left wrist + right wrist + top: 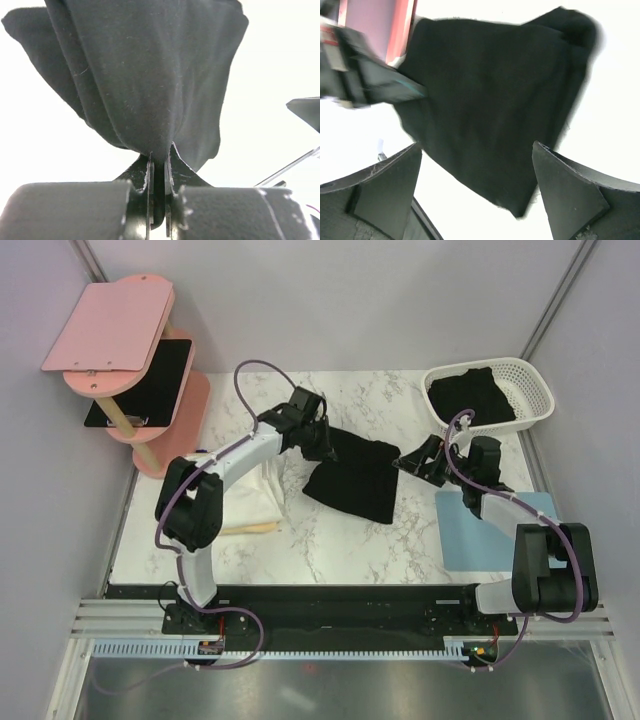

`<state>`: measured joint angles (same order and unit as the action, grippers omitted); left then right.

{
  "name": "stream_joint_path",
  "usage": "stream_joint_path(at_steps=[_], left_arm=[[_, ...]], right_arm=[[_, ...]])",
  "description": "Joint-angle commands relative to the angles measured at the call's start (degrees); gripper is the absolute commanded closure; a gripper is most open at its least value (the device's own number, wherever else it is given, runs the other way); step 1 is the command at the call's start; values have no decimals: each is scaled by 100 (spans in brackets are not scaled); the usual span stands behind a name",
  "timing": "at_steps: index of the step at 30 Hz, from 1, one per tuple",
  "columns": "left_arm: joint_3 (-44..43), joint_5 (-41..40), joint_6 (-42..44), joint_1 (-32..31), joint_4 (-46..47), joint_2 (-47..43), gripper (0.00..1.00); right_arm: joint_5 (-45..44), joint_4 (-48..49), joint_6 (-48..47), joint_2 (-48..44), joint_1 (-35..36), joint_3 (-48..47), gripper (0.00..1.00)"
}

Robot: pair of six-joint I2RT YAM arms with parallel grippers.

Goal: Fold and stack the t-shirts
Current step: Put the neatly folded tshirt into the corner of the board with the left arm

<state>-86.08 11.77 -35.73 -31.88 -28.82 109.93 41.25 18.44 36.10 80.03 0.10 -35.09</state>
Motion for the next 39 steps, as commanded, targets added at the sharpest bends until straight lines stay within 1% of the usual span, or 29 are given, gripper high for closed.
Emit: stream_joint_path(at_steps=[1,4,11,16,23,26,28,31,34,35,37,38,39], left_arm=[[-952,-342,417,164,-1158,-516,98],[-1165,-588,444,287,-1476,-700,98],[-1148,-597,593,726,-1996,-1219,98],[-1235,-255,829,1166,-2373,-1377,98],[-1657,290,1129,1641,-2918,-1527,98],[-1798,212,1234,1799,-3164,-1659,98],[-1815,203,1287,2018,-3427,-1773,98],[-1614,168,1436,2440,-3595,-1966,98],[-1210,299,1674,2870,-3806,-2028,98],[-887,326,1735,3045,-3798,-2098,98],[-517,326,1832,3179,-3693,-2230,98],[-210,352,1884,3457,-3658,-2309,98],[-77,352,1998,3547,-3640,-2327,98]], right_arm=[[-65,11,-200,-76,-133,125,2],[-4,177,-138,47,-133,248,2],[119,652,64,285,-142,556,2],[163,872,135,382,-142,714,2],[199,986,143,417,-142,881,2],[216,1048,143,426,-142,943,2],[234,1065,143,426,-142,986,2],[243,1066,126,426,-142,1022,2],[251,1066,99,461,-142,1031,2],[251,1074,117,478,-133,1031,2],[269,1109,126,496,-142,1039,2],[260,1109,126,522,-142,1039,2],[260,1118,134,540,-133,1039,2]])
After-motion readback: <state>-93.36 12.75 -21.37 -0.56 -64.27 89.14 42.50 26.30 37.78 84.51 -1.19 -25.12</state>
